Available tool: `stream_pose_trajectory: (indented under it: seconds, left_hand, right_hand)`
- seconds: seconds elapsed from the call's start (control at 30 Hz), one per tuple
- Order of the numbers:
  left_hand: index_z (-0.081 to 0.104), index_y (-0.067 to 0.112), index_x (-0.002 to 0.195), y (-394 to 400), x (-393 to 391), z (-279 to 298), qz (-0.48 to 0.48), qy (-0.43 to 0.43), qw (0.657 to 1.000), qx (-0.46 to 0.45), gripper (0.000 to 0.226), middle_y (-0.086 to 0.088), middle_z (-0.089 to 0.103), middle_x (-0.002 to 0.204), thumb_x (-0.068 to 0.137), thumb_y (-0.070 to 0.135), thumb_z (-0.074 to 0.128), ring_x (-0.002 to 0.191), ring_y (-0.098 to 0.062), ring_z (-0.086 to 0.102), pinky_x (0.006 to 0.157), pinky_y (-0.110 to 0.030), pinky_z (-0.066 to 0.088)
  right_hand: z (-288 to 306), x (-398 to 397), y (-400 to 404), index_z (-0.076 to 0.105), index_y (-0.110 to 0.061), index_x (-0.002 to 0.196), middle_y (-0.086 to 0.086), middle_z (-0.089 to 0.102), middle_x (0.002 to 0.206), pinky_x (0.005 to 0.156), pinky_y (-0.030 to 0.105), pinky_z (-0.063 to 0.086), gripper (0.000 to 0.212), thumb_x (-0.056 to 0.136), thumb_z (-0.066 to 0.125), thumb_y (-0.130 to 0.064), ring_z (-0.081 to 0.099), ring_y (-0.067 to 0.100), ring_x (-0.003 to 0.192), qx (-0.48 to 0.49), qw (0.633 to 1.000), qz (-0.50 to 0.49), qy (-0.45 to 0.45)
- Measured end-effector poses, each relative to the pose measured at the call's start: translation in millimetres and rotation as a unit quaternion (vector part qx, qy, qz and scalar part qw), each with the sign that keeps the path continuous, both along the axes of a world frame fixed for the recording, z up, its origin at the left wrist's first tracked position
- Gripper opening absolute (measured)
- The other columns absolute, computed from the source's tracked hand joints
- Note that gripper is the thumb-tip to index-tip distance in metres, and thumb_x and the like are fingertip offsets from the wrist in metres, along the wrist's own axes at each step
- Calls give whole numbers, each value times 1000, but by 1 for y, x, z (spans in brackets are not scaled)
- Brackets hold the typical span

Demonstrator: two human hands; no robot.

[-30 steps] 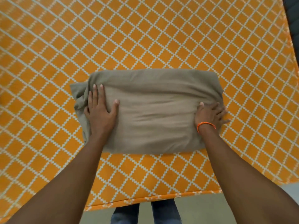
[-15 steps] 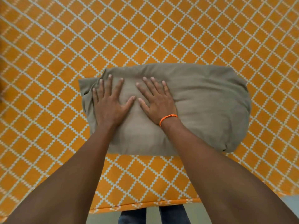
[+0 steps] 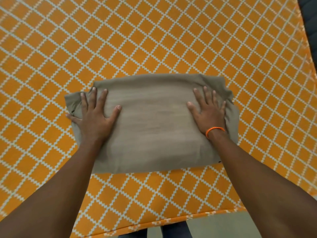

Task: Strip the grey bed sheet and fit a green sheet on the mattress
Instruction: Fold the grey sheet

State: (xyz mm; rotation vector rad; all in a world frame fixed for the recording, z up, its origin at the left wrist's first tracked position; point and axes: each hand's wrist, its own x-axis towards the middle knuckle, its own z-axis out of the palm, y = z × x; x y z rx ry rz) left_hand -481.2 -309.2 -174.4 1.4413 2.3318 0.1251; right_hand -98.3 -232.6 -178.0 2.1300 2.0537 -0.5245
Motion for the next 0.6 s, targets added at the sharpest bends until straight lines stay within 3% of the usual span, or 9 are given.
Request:
stream_pose_trajectory:
  seconds: [0.17,0.27,0.37,0.47,0.53,0.6]
  left_hand:
    - [12,41,166,6,4,-5,36,29,999,-9,74,16,3,175,101,74,23,161,-10,-9,110,-85,-13]
    - [17,31,167,13,14,-4,84,70,993,-37,76,3,5,176,101,68,15,162,-19,-7,110,-85,-11]
    - [23,12,165,17,34,5,116,95,988,-29,73,-12,14,174,104,52,25,162,-30,4,115,-82,2]
    - [33,6,161,5,77,13,25,30,994,100,63,-17,22,172,103,29,40,160,-33,18,126,-62,7]
    - [44,7,157,-18,103,12,-55,-53,983,168,54,-12,33,168,104,20,41,157,-30,28,130,-53,15]
    - [47,11,156,-46,107,5,-94,-44,983,154,52,-6,37,167,106,19,39,157,-27,29,128,-52,20]
  right_hand:
    - [-3,26,-14,15,-37,164,-7,8,174,129,49,10,69,103,19,-68,3,20,160,21,997,-78,17]
    - [-6,10,-18,27,-24,162,7,24,170,127,52,15,66,106,24,-60,16,29,158,50,982,-170,-63]
    - [8,-38,-23,48,-10,146,17,47,154,123,60,20,47,105,43,-32,32,35,151,108,966,-212,-102]
    - [18,-123,-49,54,-6,141,18,55,146,126,57,16,45,99,49,-21,43,35,144,193,979,-69,-22]
    - [17,-173,-85,50,-10,149,10,50,155,127,49,17,48,104,41,-25,40,29,148,166,981,80,60]
    - [14,-183,-113,40,-19,158,-2,36,166,128,43,15,51,108,35,-28,25,19,156,115,977,143,108]
